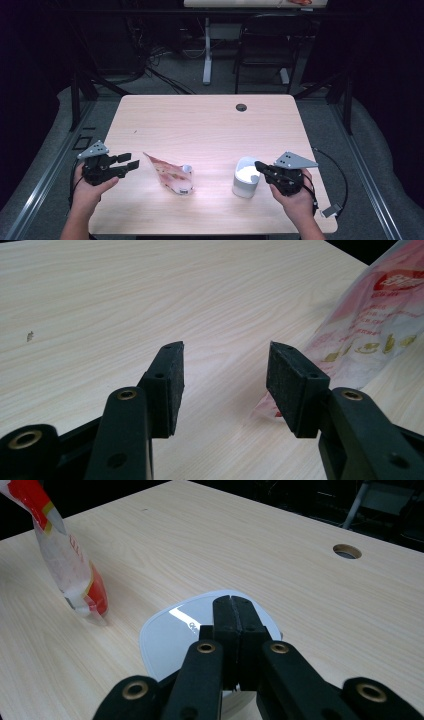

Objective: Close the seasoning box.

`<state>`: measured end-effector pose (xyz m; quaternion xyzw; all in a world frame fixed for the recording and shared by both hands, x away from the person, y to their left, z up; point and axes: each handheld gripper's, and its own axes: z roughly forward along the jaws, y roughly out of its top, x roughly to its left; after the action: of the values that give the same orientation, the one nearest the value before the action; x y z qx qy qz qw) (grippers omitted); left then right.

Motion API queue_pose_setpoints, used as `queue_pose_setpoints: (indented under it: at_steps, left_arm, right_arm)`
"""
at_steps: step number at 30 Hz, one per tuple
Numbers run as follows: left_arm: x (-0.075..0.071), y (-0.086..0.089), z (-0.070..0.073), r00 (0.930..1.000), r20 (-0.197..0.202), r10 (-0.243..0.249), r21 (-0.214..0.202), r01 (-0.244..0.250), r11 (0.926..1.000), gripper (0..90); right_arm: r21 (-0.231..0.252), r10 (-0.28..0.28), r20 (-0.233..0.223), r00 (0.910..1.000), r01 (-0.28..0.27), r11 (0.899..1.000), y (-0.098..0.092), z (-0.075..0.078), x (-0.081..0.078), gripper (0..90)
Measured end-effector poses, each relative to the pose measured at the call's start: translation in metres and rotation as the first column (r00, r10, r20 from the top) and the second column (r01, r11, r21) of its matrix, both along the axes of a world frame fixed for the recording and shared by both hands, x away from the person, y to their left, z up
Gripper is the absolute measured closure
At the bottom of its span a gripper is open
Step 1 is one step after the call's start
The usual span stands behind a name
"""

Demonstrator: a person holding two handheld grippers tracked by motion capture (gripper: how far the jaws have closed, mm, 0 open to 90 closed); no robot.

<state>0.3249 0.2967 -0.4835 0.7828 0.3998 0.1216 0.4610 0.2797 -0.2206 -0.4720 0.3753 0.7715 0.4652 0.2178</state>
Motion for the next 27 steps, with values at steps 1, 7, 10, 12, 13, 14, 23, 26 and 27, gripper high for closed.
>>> queue_pose_setpoints:
  at_steps: [1,7,10,12,13,14,23,26,27]
  left_arm:
    - [0.000,0.000,0.000,1.0000,0.000,0.000,0.000,0.000,1.0000,49.6]
    - [0.000,0.000,-0.001,1.0000,-0.004,-0.002,0.002,0.002,1.0000,49.5]
    - [0.000,0.000,-0.001,1.0000,-0.001,-0.001,0.003,0.001,1.0000,49.5]
    - [0.000,-0.001,-0.001,1.0000,-0.001,0.001,0.004,-0.001,1.0000,49.4]
    - [0.000,-0.001,-0.001,1.0000,-0.004,0.003,0.005,-0.003,1.0000,49.4]
    - [0.000,-0.002,-0.002,1.0000,-0.002,0.007,0.006,-0.007,1.0000,49.4]
    - [0.000,-0.002,-0.004,1.0000,-0.003,0.008,0.013,-0.008,0.9999,49.3]
    - [0.000,-0.002,-0.004,0.9999,-0.003,0.016,0.013,-0.016,0.9998,49.2]
    - [0.001,-0.001,-0.005,0.9998,-0.001,0.018,0.011,-0.018,0.9998,49.2]
  right_arm:
    - [0.007,-0.001,0.000,1.0000,0.001,1.000,-0.001,-0.001,-0.001,90.0]
    - [0.016,-0.022,-0.011,0.9997,0.022,1.000,-0.008,-0.007,-0.002,90.0]
    - [0.029,-0.034,-0.011,0.9994,0.034,0.999,-0.012,-0.010,-0.003,90.0]
    - [0.039,-0.043,-0.018,0.9989,0.044,0.998,-0.014,-0.012,-0.003,89.8]
    - [0.037,-0.043,-0.022,0.9988,0.044,0.998,-0.015,-0.012,-0.003,89.8]
    - [0.041,-0.047,-0.023,0.9986,0.048,0.998,-0.016,-0.013,-0.002,89.8]
    - [0.055,-0.120,-0.040,0.9920,0.122,0.991,-0.033,-0.023,-0.002,86.3]
    - [0.061,-0.143,-0.051,0.9884,0.146,0.987,-0.039,-0.029,-0.001,84.7]
    - [0.061,-0.153,-0.053,0.9868,0.156,0.986,-0.040,-0.031,-0.001,83.6]
